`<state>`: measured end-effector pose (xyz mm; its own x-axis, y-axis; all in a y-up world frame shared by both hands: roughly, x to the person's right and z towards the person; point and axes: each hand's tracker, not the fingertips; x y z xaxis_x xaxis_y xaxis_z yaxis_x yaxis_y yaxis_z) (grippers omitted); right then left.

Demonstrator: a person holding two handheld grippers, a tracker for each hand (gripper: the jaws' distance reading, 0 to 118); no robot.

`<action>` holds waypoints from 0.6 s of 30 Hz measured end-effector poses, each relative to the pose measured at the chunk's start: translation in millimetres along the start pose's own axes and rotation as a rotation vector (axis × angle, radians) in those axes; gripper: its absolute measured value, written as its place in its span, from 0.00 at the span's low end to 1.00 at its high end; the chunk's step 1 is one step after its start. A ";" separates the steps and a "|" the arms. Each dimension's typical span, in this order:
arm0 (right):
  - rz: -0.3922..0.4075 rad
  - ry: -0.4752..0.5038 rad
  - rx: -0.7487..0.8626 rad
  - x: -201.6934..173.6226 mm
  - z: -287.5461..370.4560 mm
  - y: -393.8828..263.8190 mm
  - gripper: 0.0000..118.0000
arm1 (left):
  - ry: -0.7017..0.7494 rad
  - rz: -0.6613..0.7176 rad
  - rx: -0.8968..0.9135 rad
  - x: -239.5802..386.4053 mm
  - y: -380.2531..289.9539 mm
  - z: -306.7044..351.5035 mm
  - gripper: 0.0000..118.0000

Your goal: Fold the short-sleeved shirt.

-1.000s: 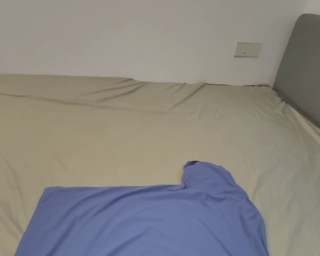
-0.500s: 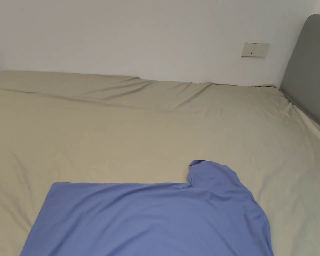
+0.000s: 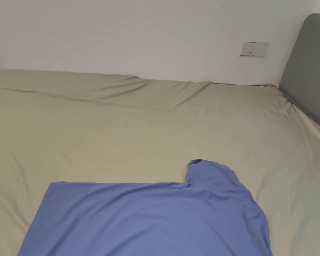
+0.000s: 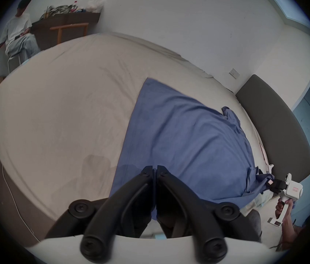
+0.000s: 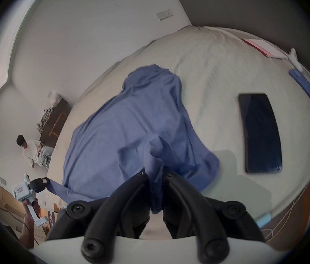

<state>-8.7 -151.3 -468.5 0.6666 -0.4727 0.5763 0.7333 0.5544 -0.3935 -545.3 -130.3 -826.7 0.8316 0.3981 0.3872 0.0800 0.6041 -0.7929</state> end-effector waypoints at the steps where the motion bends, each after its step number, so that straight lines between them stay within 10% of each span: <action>1: 0.005 0.000 0.008 -3.3 -5.1 9.6 0.18 | -0.002 -0.012 0.011 3.4 9.2 -6.0 0.04; 18: 0.026 -0.157 -0.076 13.7 -141.4 76.9 0.22 | 0.144 0.042 -0.107 -12.3 51.4 -144.4 0.05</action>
<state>75.7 -212.1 -592.1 0.6606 -0.3433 0.6676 0.7284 0.5084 -0.4593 -472.0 -203.9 -940.2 0.9047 0.3140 0.2879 0.0956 0.5089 -0.8555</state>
